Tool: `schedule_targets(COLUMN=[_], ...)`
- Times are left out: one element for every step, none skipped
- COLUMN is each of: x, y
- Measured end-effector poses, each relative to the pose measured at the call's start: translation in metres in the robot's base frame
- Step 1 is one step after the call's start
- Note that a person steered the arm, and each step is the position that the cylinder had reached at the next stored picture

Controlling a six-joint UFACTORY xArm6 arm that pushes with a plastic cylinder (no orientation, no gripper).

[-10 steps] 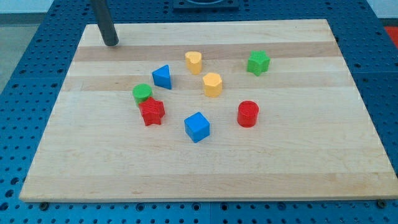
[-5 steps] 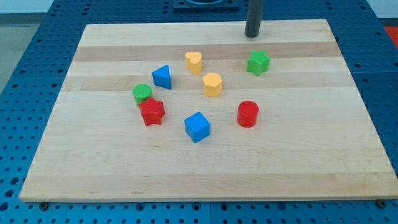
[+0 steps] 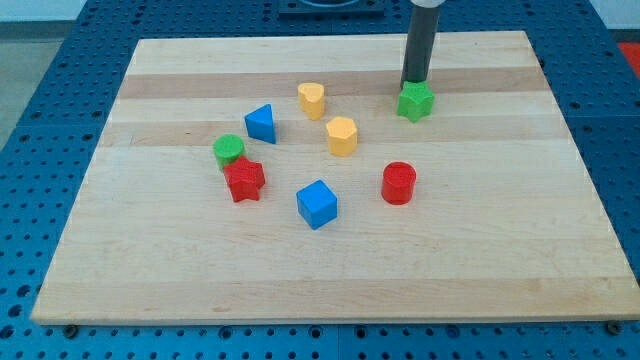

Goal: Slide green star down a bit

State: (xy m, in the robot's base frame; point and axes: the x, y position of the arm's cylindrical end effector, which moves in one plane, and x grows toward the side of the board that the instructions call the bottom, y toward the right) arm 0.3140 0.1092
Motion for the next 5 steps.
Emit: schedule_targets(x=[0.015,0.015,0.022,0.037,0.037], y=[0.000,0.000,-0.001,-0.004,-0.004])
